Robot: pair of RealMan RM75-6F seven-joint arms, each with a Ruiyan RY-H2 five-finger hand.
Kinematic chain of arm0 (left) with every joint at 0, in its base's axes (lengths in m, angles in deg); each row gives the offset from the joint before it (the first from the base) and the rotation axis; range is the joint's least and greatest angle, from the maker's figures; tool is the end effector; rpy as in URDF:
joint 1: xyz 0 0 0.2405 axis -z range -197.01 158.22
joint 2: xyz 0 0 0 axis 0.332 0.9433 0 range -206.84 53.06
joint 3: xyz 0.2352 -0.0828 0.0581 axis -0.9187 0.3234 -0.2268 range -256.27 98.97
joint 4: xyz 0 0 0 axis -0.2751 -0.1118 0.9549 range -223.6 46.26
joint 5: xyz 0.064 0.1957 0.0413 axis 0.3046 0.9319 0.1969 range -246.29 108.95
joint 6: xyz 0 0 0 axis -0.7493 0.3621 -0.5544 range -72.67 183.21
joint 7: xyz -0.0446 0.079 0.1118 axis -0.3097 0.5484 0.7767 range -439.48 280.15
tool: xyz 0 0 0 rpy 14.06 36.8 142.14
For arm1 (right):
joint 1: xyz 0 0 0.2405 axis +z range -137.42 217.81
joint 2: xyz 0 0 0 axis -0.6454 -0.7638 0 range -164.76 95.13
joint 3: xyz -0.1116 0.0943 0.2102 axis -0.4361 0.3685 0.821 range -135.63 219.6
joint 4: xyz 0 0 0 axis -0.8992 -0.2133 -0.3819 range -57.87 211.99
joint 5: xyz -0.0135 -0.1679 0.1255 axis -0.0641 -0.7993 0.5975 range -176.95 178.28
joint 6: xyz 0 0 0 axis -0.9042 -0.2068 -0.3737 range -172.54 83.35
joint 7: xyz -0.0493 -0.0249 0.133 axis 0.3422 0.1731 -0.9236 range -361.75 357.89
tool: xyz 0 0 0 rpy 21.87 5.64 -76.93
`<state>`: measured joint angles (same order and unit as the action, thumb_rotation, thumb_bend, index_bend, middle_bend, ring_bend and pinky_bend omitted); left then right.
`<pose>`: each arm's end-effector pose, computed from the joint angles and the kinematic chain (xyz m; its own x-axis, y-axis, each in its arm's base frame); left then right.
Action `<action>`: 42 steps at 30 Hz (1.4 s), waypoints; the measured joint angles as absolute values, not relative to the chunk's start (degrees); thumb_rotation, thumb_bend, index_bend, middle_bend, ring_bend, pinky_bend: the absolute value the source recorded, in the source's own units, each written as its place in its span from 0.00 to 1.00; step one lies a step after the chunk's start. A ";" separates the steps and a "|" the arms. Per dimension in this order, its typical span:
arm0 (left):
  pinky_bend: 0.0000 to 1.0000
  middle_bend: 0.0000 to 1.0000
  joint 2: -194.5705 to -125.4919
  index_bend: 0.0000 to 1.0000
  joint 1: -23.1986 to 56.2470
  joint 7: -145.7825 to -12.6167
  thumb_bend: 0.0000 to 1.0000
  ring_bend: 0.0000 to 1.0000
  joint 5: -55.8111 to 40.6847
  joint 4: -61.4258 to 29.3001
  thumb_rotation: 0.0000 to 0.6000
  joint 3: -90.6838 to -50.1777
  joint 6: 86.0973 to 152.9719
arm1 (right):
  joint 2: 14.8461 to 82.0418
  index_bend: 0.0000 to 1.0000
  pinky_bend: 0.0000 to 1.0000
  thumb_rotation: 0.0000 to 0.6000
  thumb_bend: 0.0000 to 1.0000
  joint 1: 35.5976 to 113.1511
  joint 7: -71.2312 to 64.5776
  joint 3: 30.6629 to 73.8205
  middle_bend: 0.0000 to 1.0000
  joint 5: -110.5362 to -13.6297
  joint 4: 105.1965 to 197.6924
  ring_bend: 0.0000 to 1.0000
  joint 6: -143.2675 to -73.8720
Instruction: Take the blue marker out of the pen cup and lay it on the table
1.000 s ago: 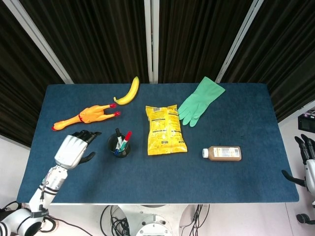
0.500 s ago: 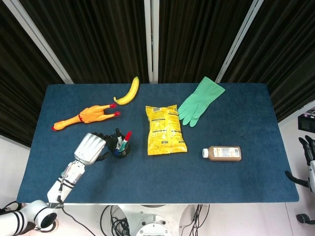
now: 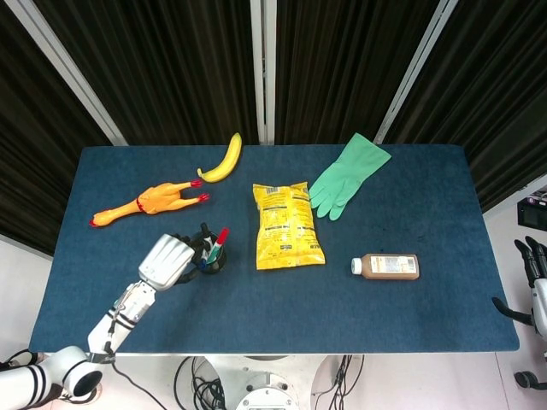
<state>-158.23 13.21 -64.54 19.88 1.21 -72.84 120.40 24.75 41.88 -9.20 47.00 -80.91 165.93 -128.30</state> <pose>-0.1641 0.2917 0.0266 0.4993 0.0627 0.8641 0.7418 -0.5463 -0.3890 -0.3452 -0.1710 0.2001 0.3978 0.0093 0.9174 -0.9110 0.1224 0.3938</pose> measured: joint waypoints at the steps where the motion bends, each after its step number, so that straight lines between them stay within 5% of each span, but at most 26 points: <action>1: 0.68 0.60 -158.29 0.42 13.32 -64.54 0.27 0.61 19.84 1.18 1.00 -72.90 120.28 | 24.73 0.00 0.00 1.00 0.10 41.88 -9.20 46.99 0.00 -80.85 165.92 0.00 -128.22; 30: 0.70 0.72 -159.52 0.57 14.86 -65.80 0.38 0.67 18.82 0.63 1.00 -73.21 120.58 | 24.54 0.00 0.00 1.00 0.12 42.17 -8.94 47.03 0.00 -79.58 165.80 0.00 -126.67; 42: 0.70 0.73 -153.50 0.59 13.19 -66.62 0.38 0.69 20.92 8.47 1.00 -72.84 125.60 | 24.33 0.00 0.00 1.00 0.12 41.87 -8.99 47.24 0.00 -80.03 166.26 0.00 -127.82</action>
